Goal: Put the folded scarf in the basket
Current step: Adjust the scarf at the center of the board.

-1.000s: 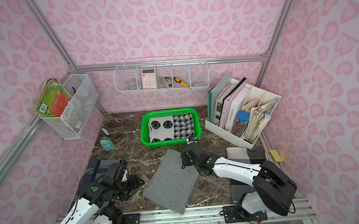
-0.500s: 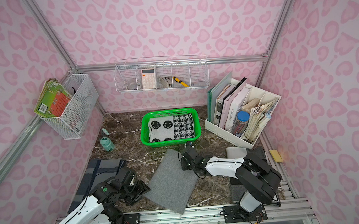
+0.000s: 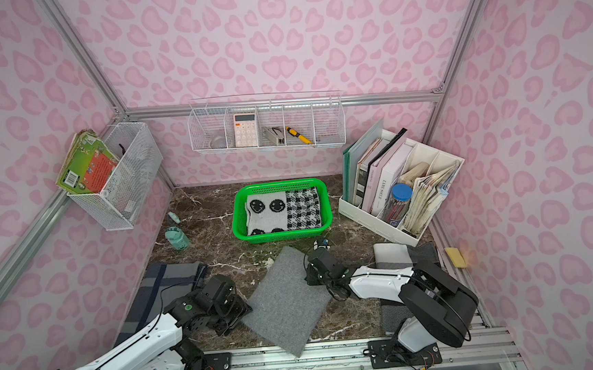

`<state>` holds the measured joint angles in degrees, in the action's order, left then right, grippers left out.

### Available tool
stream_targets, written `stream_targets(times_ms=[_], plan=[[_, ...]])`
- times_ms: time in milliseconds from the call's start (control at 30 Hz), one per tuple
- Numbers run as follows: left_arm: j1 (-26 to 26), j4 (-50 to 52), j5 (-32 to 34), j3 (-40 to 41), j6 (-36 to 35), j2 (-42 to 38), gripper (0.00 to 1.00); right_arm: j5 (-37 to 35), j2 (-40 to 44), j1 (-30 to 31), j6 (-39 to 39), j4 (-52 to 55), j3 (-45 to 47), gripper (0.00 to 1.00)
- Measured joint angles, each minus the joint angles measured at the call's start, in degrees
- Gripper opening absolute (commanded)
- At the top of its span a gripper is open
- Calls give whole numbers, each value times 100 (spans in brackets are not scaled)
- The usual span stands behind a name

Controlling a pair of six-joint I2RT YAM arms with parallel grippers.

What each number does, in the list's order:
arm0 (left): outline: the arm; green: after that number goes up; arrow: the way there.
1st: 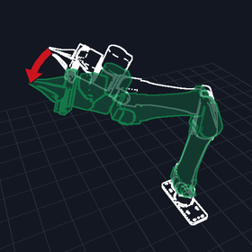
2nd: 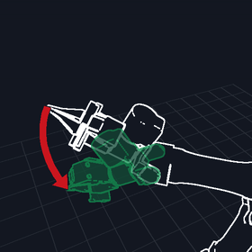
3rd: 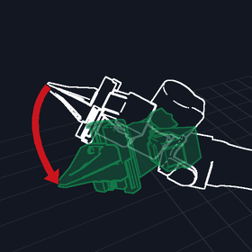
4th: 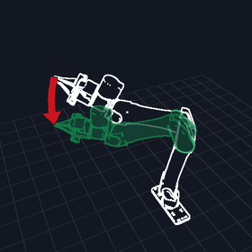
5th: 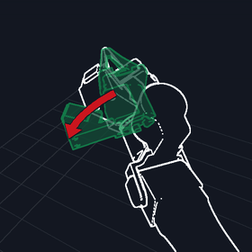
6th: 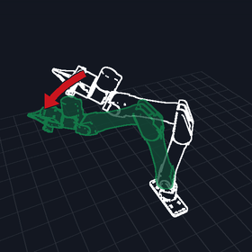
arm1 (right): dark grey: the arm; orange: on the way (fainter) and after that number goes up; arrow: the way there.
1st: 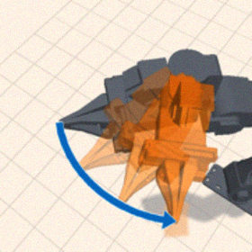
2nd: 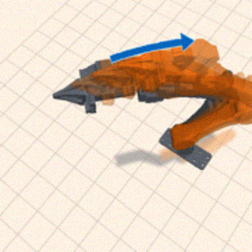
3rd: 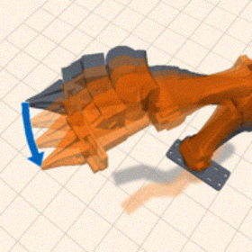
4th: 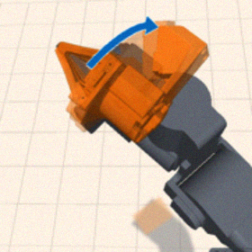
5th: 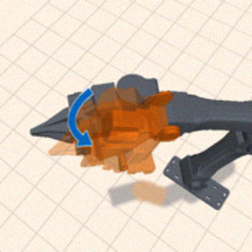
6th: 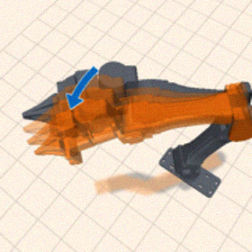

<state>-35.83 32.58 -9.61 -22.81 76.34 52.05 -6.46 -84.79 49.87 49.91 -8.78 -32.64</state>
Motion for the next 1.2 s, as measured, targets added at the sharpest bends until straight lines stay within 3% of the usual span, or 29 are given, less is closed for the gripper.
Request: stream_targets(times_ms=[300, 600, 733, 933, 1067, 1200], plan=[[-24, -629, 173, -691, -199, 1399, 60, -87, 584, 127, 498, -341, 710, 37], [-13, -1049, 289, -1408, -675, 2483, 64, -479, 1617, 835, 1207, 181, 1349, 38], [92, -977, 433, -2011, -949, 2830, 65, -560, 2111, 1320, 1617, 354, 1604, 47], [317, -1073, 426, -2000, -1202, 2590, 68, -584, 2577, 1725, 1882, 789, 1569, 63], [470, -822, 619, -1932, -1272, 1974, 87, -844, 2997, 1735, 1851, 1161, 1473, 65], [721, -428, 837, -1683, -1353, 1139, 96, -1172, 3591, 1644, 1641, 1228, 1543, 69]])
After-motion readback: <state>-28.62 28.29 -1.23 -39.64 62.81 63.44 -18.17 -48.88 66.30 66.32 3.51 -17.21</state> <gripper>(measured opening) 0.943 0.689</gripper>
